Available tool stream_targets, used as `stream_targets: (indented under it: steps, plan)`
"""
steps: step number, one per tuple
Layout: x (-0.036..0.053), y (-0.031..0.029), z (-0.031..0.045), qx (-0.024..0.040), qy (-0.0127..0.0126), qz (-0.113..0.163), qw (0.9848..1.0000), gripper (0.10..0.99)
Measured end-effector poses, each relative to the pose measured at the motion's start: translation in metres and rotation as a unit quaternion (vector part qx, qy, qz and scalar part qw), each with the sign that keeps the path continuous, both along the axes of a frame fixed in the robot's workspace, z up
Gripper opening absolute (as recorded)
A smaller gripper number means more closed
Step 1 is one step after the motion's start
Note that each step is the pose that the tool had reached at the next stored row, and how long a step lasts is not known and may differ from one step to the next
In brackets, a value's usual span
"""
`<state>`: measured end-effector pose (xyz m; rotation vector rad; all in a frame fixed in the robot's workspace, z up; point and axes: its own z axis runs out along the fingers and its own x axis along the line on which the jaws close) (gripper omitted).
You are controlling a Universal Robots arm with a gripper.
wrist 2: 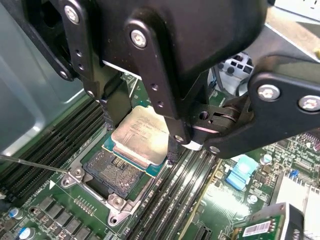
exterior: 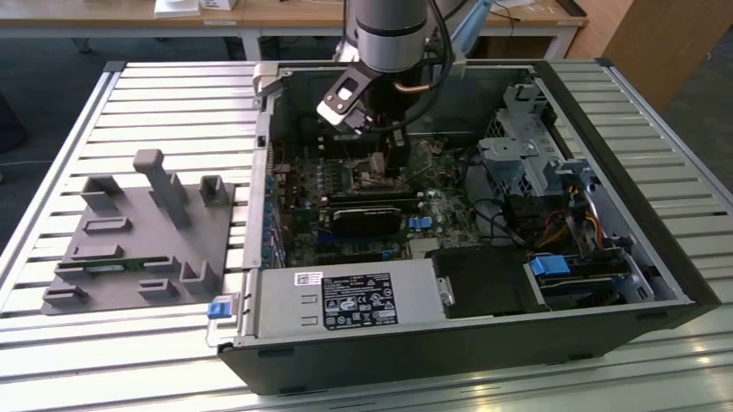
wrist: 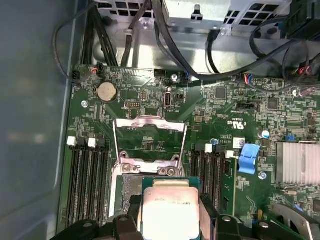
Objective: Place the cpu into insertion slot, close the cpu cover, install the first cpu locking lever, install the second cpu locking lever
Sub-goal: 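Place the cpu into insertion slot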
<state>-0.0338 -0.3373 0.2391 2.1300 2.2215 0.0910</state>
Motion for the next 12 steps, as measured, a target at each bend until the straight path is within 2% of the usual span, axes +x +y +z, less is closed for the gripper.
stream_targets:
  steps: [12]
  plan:
    - [-0.0002,0.0105,-0.011,-0.0001,0.0001,-0.012,0.9999,0.537]
